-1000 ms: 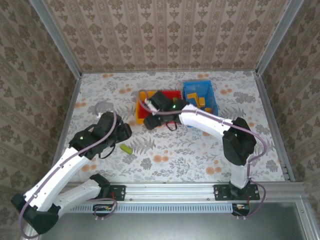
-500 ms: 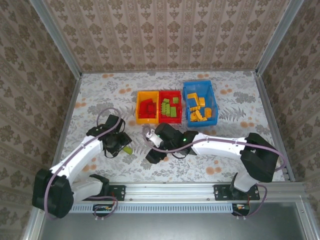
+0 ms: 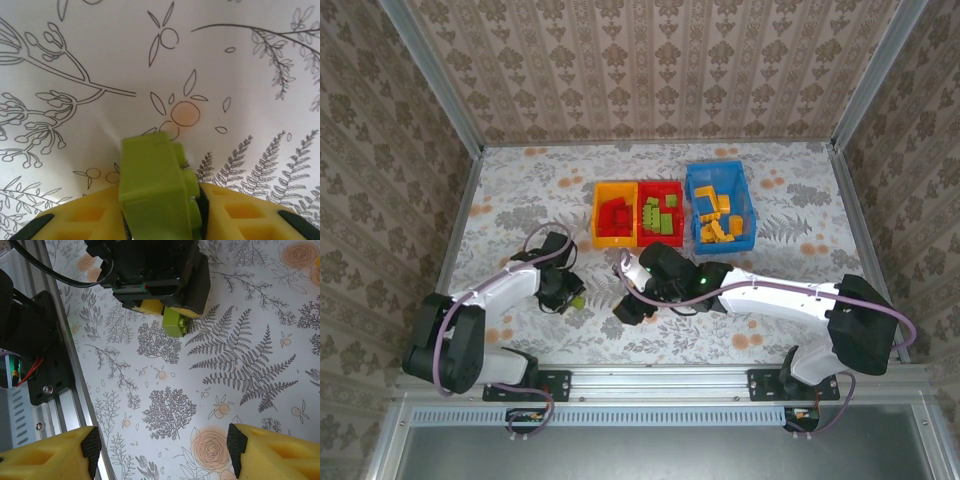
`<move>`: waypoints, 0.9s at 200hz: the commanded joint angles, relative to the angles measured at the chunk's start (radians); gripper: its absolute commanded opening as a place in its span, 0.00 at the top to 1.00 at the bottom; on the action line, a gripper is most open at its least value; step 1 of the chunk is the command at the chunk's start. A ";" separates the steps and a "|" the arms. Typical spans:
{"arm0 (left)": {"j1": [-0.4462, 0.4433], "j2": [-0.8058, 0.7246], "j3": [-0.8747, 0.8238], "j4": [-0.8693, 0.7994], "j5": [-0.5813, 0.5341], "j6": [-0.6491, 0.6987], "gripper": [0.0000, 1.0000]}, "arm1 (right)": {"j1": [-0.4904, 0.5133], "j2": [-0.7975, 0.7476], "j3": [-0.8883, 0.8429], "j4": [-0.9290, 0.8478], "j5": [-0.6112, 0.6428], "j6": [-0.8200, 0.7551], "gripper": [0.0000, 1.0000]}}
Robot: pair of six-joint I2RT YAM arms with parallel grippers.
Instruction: Sort the legos into containers by color
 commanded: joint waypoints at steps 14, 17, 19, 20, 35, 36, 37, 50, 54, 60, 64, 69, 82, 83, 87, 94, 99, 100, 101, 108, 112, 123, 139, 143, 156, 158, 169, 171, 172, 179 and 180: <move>-0.016 -0.028 0.019 0.012 -0.014 -0.012 0.79 | -0.002 -0.033 0.026 -0.016 0.020 -0.002 0.29; -0.023 -0.030 0.030 0.009 -0.019 -0.005 0.80 | -0.003 -0.037 0.028 -0.021 0.033 0.000 0.29; -0.028 -0.031 0.039 0.006 -0.021 -0.002 0.80 | -0.004 -0.041 0.029 -0.024 0.042 0.002 0.29; -0.031 -0.032 0.044 0.006 -0.024 0.000 0.81 | -0.005 -0.043 0.029 -0.024 0.046 0.004 0.29; -0.097 -0.007 0.154 -0.039 -0.063 0.063 0.86 | -0.045 -0.076 0.019 -0.025 0.105 0.040 0.29; -0.100 -0.004 0.158 -0.042 -0.065 0.067 0.86 | -0.048 -0.077 0.017 -0.024 0.111 0.045 0.29; -0.105 0.000 0.171 -0.046 -0.067 0.076 0.86 | -0.052 -0.092 0.016 -0.025 0.116 0.049 0.29; -0.173 0.061 0.311 -0.105 -0.103 0.144 0.88 | -0.115 -0.155 -0.006 -0.023 0.161 0.111 0.28; -0.191 0.079 0.355 -0.123 -0.116 0.163 0.89 | -0.140 -0.174 -0.018 -0.016 0.162 0.132 0.28; -0.225 0.111 0.416 -0.143 -0.135 0.198 0.89 | -0.183 -0.203 -0.035 -0.008 0.165 0.162 0.28; -0.243 0.131 0.461 -0.153 -0.147 0.216 0.89 | -0.206 -0.224 -0.048 0.002 0.166 0.179 0.28; -0.263 0.155 0.512 -0.160 -0.159 0.241 0.89 | -0.236 -0.253 -0.064 0.012 0.169 0.195 0.27; -0.304 0.223 0.628 -0.158 -0.164 0.300 0.89 | -0.298 -0.322 -0.093 0.031 0.185 0.208 0.23; -0.307 0.230 0.632 -0.156 -0.164 0.305 0.89 | -0.303 -0.326 -0.096 0.031 0.187 0.209 0.22; -0.316 0.253 0.671 -0.154 -0.161 0.323 0.89 | -0.319 -0.343 -0.099 0.033 0.194 0.210 0.21; -0.332 0.293 0.730 -0.146 -0.152 0.355 0.89 | -0.344 -0.367 -0.103 0.030 0.202 0.208 0.19; -0.341 0.331 0.771 -0.142 -0.144 0.377 0.89 | -0.364 -0.383 -0.104 0.025 0.202 0.210 0.18; -0.343 0.338 0.780 -0.142 -0.142 0.383 0.89 | -0.369 -0.385 -0.104 0.023 0.202 0.210 0.18; -0.345 0.345 0.788 -0.141 -0.140 0.388 0.89 | -0.372 -0.386 -0.105 0.022 0.201 0.211 0.18; -0.355 0.394 0.846 -0.139 -0.129 0.417 0.89 | -0.398 -0.402 -0.104 0.011 0.199 0.214 0.18; -0.360 0.419 0.875 -0.139 -0.124 0.430 0.89 | -0.410 -0.409 -0.103 0.005 0.198 0.216 0.18; -0.369 0.491 0.960 -0.136 -0.107 0.465 0.89 | -0.432 -0.428 -0.101 -0.009 0.202 0.218 0.18; -0.372 0.586 1.066 -0.137 -0.096 0.500 0.89 | -0.449 -0.449 -0.103 -0.028 0.206 0.222 0.18; -0.371 0.611 1.088 -0.138 -0.089 0.506 0.89 | -0.451 -0.454 -0.104 -0.032 0.206 0.223 0.18; -0.368 0.689 1.180 -0.156 -0.075 0.527 0.89 | -0.456 -0.473 -0.111 -0.042 0.206 0.228 0.18; -0.368 0.701 1.193 -0.159 -0.074 0.531 0.89 | -0.456 -0.475 -0.111 -0.043 0.206 0.230 0.18; -0.366 0.763 1.263 -0.176 -0.065 0.547 0.89 | -0.457 -0.491 -0.117 -0.053 0.204 0.233 0.18; -0.365 0.772 1.274 -0.178 -0.065 0.549 0.89 | -0.459 -0.493 -0.118 -0.055 0.204 0.234 0.18; -0.365 0.774 1.277 -0.180 -0.065 0.551 0.89 | -0.459 -0.494 -0.118 -0.057 0.205 0.234 0.18; -0.364 0.809 1.312 -0.187 -0.063 0.559 0.89 | -0.460 -0.502 -0.123 -0.063 0.202 0.236 0.18; -0.363 0.813 1.318 -0.188 -0.063 0.560 0.89 | -0.460 -0.504 -0.123 -0.063 0.202 0.236 0.18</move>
